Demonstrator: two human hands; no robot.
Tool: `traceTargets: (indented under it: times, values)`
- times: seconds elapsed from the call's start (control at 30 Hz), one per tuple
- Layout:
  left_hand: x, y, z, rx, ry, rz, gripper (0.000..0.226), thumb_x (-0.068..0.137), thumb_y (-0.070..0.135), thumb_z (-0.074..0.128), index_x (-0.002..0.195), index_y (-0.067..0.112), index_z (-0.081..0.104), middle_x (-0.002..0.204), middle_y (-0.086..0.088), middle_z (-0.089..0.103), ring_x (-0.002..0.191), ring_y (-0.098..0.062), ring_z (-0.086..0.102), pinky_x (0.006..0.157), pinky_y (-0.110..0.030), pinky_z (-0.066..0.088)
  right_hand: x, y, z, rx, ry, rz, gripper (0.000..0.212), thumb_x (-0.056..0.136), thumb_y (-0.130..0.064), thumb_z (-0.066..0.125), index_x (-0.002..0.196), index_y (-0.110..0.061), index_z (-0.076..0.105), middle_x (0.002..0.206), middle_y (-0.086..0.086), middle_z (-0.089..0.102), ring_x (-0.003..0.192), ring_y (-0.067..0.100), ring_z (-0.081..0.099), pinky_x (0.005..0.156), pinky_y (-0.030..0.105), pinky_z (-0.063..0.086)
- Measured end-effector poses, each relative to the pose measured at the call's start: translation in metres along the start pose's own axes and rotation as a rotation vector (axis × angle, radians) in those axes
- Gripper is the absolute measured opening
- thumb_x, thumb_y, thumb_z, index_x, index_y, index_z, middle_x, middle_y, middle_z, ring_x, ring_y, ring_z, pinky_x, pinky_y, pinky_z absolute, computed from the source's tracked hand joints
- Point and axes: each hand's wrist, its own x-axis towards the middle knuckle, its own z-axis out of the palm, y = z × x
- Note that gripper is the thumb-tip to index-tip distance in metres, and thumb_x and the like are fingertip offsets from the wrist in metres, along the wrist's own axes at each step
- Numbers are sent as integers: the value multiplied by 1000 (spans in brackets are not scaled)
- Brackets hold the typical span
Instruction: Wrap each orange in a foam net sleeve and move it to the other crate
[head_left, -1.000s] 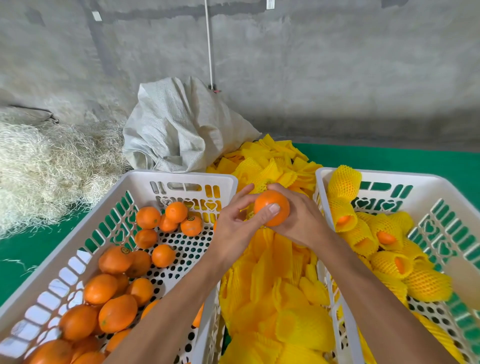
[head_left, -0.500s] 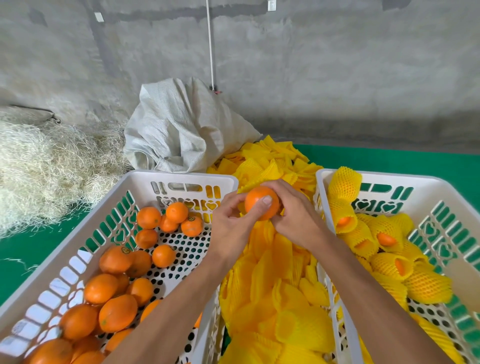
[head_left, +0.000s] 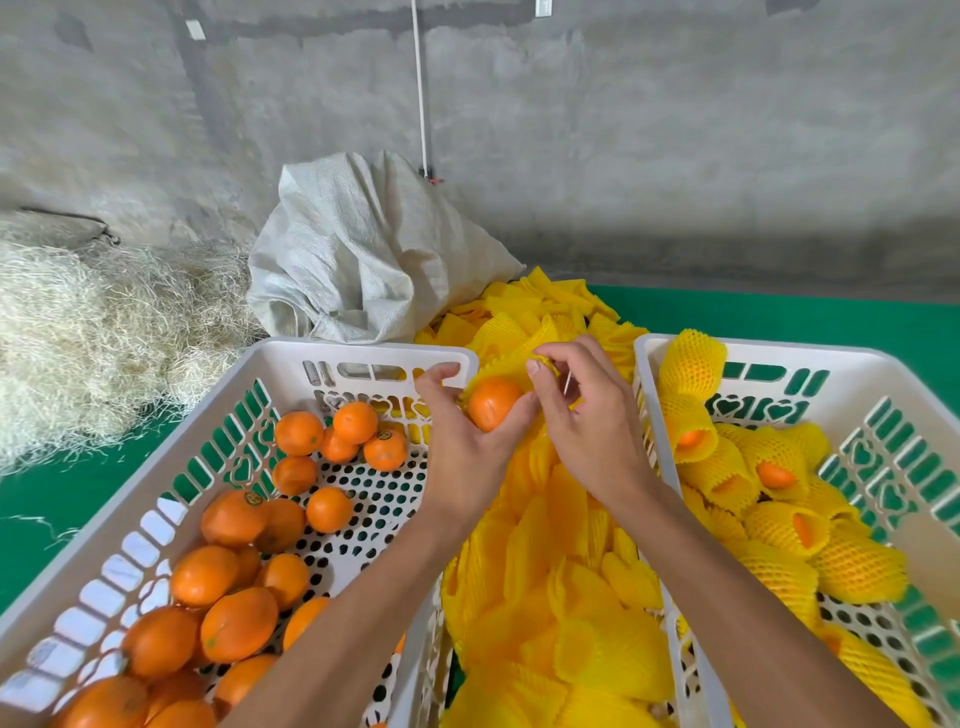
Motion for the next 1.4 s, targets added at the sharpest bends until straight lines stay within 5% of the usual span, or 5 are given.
traceTargets:
  times: [0.23,0.4,0.67,1.2,1.4]
  values:
    - [1,6,-11,-127,-349,-221,32,89,52,68,106,75,54,111,18,69,98,-7,68,73,-25,57,3,-2,1,421,-27,296,9,96,-21,72,102,-15,75,90,0,72,83,15,66,72,25,52]
    - [4,6,-10,-128,-281,-155,42,93,25,78,128,20,57,113,-9,68,89,-22,68,69,-35,58,3,2,-1,166,-7,147,17,99,-25,68,109,-12,74,98,-3,64,89,12,61,77,28,52]
    - [9,2,-8,-222,-34,-197,63,69,40,89,112,26,46,114,-21,64,85,-24,64,88,-55,60,-2,-2,2,-229,19,-388,17,102,-19,66,109,-5,73,96,8,64,87,22,65,73,32,54]
    - [13,-8,-8,-323,-150,-196,57,98,9,71,144,27,42,118,-11,75,110,-28,73,89,-39,63,-8,5,9,-414,-133,-53,22,96,-18,65,115,-6,67,106,9,68,81,26,69,60,25,41]
    - [14,-13,-5,-259,-8,-131,46,94,14,78,125,28,46,89,7,76,79,-15,73,72,-33,63,0,-6,3,-392,69,-339,19,93,-20,64,82,-6,67,72,3,58,57,19,52,49,32,45]
